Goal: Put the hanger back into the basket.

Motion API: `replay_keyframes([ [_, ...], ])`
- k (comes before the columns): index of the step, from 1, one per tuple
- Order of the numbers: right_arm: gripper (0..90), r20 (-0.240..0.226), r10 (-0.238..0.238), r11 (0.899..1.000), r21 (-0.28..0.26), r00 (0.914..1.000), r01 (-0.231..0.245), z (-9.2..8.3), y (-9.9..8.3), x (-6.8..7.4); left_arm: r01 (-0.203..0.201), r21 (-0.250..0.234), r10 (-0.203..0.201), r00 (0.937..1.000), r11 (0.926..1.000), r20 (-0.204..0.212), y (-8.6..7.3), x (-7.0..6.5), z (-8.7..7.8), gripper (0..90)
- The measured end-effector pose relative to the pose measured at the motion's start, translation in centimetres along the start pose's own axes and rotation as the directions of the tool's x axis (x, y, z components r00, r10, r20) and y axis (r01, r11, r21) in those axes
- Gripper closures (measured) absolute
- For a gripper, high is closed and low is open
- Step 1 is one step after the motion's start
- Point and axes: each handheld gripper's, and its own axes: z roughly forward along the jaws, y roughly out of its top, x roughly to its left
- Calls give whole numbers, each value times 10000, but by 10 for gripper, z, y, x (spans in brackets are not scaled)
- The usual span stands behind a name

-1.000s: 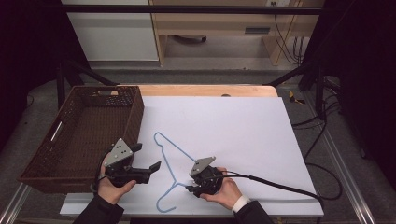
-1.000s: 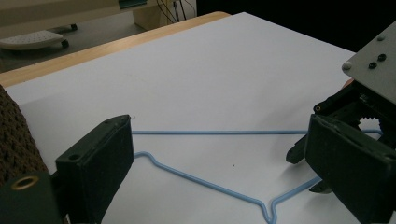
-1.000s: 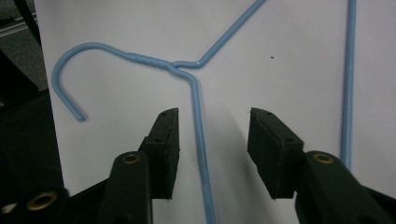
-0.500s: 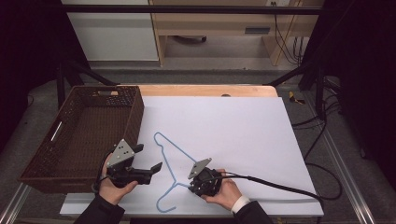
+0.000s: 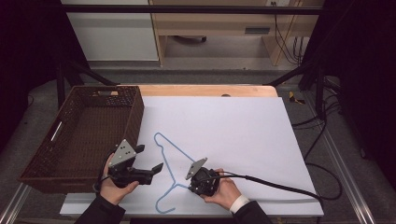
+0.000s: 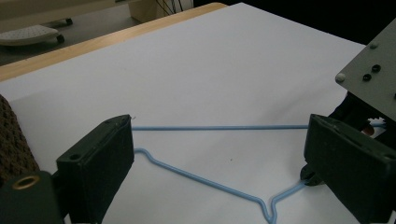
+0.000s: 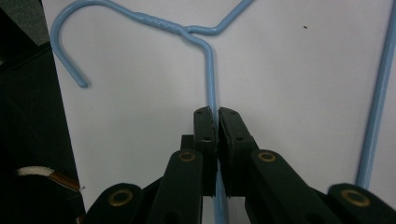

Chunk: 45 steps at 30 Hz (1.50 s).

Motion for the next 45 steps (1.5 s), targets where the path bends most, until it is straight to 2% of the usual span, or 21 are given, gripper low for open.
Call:
replay_keyframes([
  [9,874,-36,86,9999,-53,10000,-86,0,0,-1,1,-10,-1,10000,10000,36,0,0,-1,82],
  [16,874,-265,164,9998,-140,9995,-168,-2,-1,-2,19,-63,-19,10000,10000,57,0,1,-3,81],
  [23,875,-511,427,9973,-581,9978,-457,-12,-1,-5,177,-289,-170,9996,9994,229,1,-2,-8,75],
  [30,875,-759,669,9929,-933,9949,-739,-22,-2,-9,126,-447,-109,9992,9989,388,1,-8,-16,67],
  [45,876,-875,998,9822,-1508,9912,-1122,-35,-3,-14,140,2,-140,9978,9999,654,-13,-25,-13,47],
])
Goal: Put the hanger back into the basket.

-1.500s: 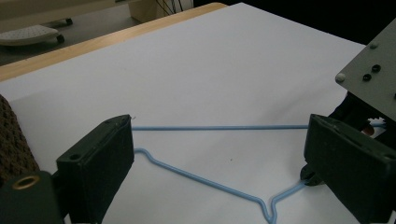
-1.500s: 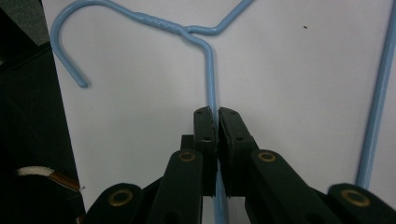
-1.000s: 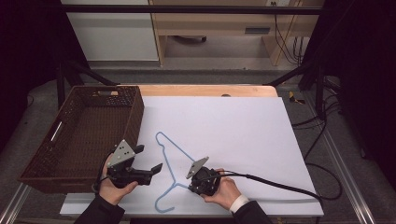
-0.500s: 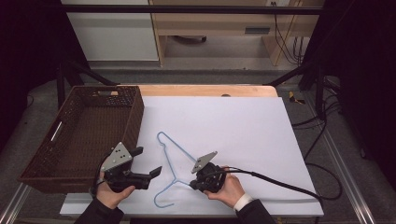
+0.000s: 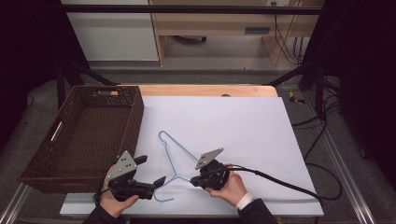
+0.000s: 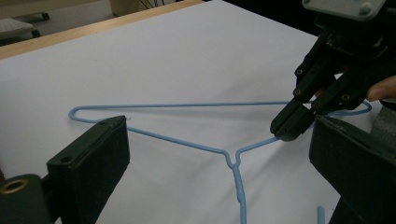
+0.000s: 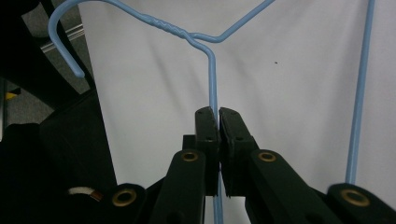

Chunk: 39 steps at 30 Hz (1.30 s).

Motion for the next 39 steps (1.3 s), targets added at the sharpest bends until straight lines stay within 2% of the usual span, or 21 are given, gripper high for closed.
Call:
replay_keyframes([
  [4,876,8,16,9998,-207,10000,-16,-3,1,-1,51,-61,-51,10000,10000,-9,-6,-1,-8,34],
  [7,876,45,67,9995,-300,10000,-66,-4,1,-1,16,72,-18,9999,10000,167,-13,-3,-11,25],
  [11,876,51,150,9990,-419,9999,-148,-7,1,-2,-88,282,79,9994,9996,322,-23,-5,-13,24],
  [20,875,168,147,9974,-714,9998,-134,-11,2,-4,-305,569,276,9983,9979,512,-31,-6,-13,25],
  [22,876,228,220,9970,-749,9995,-202,-12,2,-4,-404,701,362,9975,9967,604,-32,-7,-12,24],
  [29,875,204,224,9955,-923,9995,-204,-14,3,-4,-415,1135,363,9982,9927,478,-38,-6,-2,29],
  [39,876,99,291,9950,-962,9995,-280,-14,2,-5,-257,1151,252,9997,9930,58,-41,-8,22,75],
])
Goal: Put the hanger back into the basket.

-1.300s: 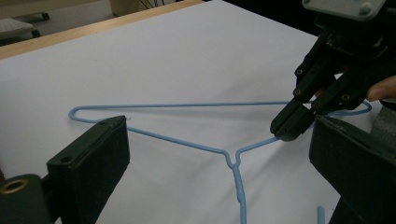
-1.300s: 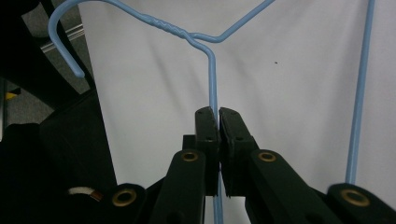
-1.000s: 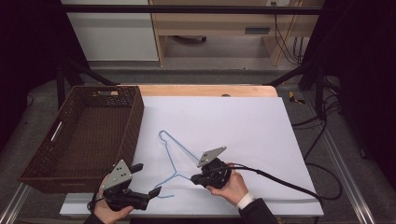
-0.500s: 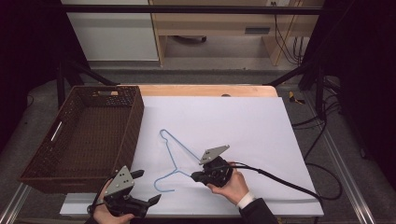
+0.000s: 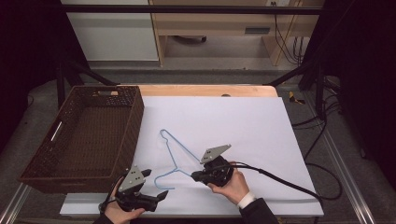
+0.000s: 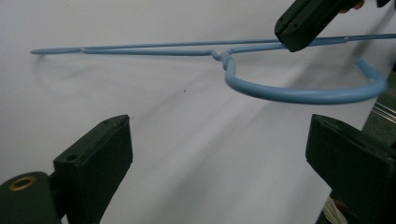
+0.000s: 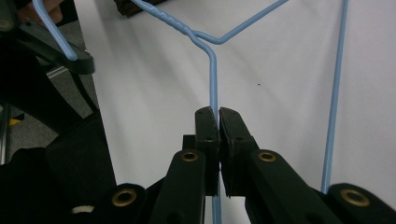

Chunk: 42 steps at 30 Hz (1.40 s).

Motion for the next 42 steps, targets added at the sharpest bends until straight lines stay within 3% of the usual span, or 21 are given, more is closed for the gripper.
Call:
replay_keyframes([
  [12,875,-57,125,9998,-158,9999,-126,-3,0,-2,154,-484,-148,9998,9987,125,10,2,17,228],
  [19,875,-15,135,9998,-142,9999,-136,-3,0,-2,-3,-357,14,9995,9994,307,17,2,24,307],
  [25,875,2,48,9997,-226,10000,-48,-5,0,-2,-46,-541,73,9987,9985,502,22,2,28,427],
  [42,875,-4,58,9999,-97,10000,-58,-3,-2,-2,-67,-1125,117,9990,9936,441,25,0,30,737],
])
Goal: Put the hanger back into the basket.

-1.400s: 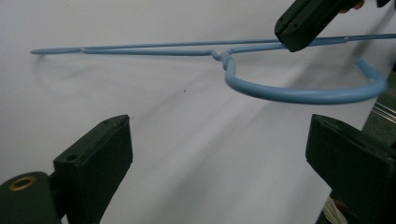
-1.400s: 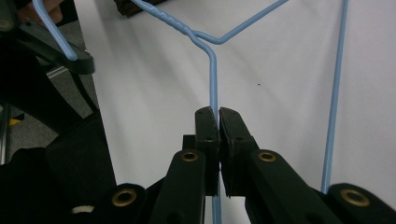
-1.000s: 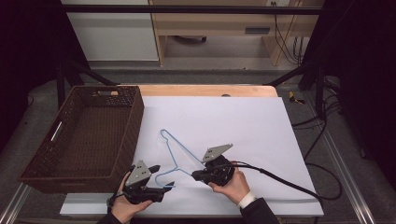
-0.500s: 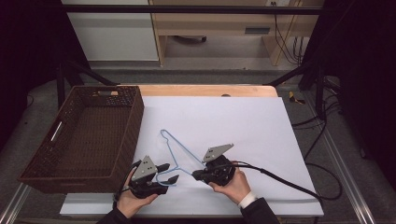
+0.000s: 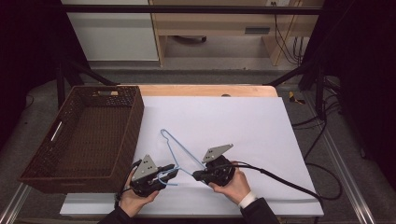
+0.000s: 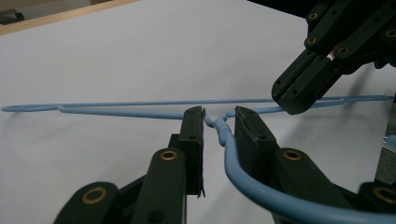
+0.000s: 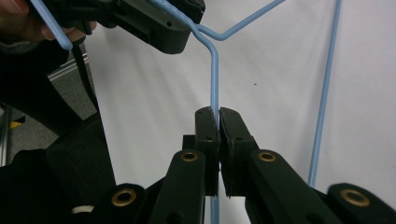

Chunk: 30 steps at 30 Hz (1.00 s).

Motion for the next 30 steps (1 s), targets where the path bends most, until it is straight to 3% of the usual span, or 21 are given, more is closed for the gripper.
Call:
replay_keyframes([
  [4,874,18,74,9999,88,10000,-74,1,-1,0,27,-31,-27,10000,10000,56,1,-1,0,824],
  [16,863,223,21,9994,337,9997,-29,3,-3,2,-234,295,246,9987,9993,-438,8,-10,4,848],
  [20,746,645,-159,9985,538,9978,124,-2,-2,4,-118,341,136,9984,9993,-542,11,-11,4,848],
  [25,576,1445,-396,9991,191,9887,372,-8,1,10,-52,373,73,9982,9993,-587,12,-11,5,848],
  [30,564,1659,-488,9969,682,9849,380,6,3,16,-4,393,29,9980,9992,-625,13,-13,5,848],
])
